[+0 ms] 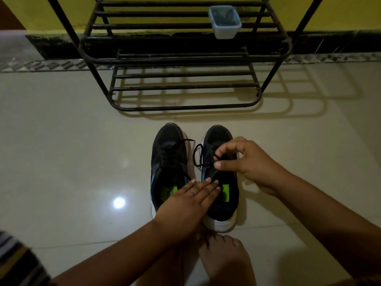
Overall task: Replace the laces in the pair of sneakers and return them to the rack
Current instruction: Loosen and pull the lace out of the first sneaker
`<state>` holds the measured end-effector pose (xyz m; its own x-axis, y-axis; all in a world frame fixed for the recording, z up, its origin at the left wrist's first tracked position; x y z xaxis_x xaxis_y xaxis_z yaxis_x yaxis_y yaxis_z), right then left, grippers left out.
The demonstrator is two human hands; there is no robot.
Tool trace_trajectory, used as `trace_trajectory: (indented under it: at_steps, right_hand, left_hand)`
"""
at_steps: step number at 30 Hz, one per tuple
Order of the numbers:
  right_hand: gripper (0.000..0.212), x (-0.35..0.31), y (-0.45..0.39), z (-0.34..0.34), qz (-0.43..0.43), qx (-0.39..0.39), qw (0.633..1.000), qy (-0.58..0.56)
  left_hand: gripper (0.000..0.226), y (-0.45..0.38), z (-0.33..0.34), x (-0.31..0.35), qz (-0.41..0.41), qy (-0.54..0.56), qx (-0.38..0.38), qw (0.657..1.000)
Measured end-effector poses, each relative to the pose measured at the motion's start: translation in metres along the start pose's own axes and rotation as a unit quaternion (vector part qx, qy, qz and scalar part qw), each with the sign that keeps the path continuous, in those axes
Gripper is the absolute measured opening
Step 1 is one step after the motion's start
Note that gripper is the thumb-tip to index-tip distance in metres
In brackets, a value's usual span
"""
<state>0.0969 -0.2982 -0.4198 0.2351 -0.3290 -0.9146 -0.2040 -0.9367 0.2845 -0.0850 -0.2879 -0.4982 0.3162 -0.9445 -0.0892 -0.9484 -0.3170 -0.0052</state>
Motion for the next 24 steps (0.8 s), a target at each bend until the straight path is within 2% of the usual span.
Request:
trace_trajectory:
  at_steps: [2, 4, 5, 9, 11, 13, 16, 20, 22, 24]
  right_hand:
    - [0.023, -0.007, -0.002, -0.003, -0.008, -0.001, 0.999, -0.042]
    - [0.027, -0.005, -0.005, -0.004, -0.021, 0.011, 0.999, 0.021]
    - [0.029, -0.001, -0.006, -0.004, -0.030, 0.019, 0.995, 0.091]
    - [0.038, 0.022, -0.003, 0.005, -0.057, -0.013, 0.927, 0.371]
    - [0.037, 0.029, 0.001, 0.012, -0.088, -0.022, 0.888, 0.452]
    - [0.030, 0.032, 0.002, 0.015, -0.123, -0.022, 0.866, 0.484]
    - [0.019, 0.031, 0.000, 0.014, -0.143, -0.012, 0.874, 0.463]
    - [0.008, 0.028, -0.002, 0.007, -0.129, 0.018, 0.913, 0.387]
    - [0.005, 0.024, -0.003, 0.005, -0.109, 0.049, 0.939, 0.322]
    - [0.006, 0.015, -0.003, 0.002, -0.049, 0.080, 0.977, 0.191]
  left_hand:
    - [0.055, 0.001, 0.000, 0.000, 0.000, 0.003, -0.004, 1.000]
    - [0.055, 0.001, 0.000, 0.000, 0.001, 0.003, -0.002, 1.000]
    - [0.056, 0.001, -0.001, 0.000, 0.002, -0.002, 0.001, 1.000]
    - [0.058, 0.004, 0.000, 0.000, 0.005, -0.020, -0.002, 1.000]
    - [0.059, 0.004, 0.001, 0.000, 0.007, -0.035, -0.008, 0.999]
    - [0.060, 0.004, 0.002, 0.000, 0.005, -0.051, -0.011, 0.999]
    - [0.060, 0.004, 0.002, 0.001, 0.006, -0.064, -0.009, 0.998]
    - [0.062, 0.005, 0.004, 0.001, 0.006, -0.067, -0.008, 0.998]
    - [0.063, 0.006, 0.004, 0.001, 0.009, -0.060, -0.005, 0.998]
    - [0.062, 0.006, 0.004, 0.000, 0.009, -0.049, -0.002, 0.999]
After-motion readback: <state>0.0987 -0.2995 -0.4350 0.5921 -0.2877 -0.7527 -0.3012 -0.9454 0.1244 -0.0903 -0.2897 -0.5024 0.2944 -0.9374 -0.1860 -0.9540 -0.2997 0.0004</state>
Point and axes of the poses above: each hand's wrist, its own y-axis away from the middle knuckle, its own z-axis out of the palm, x = y × z, the point moved 1 cm from there along -y, towards the middle knuckle, and after that the axes turned 9 degrees about -y, right-handed, at the moved point
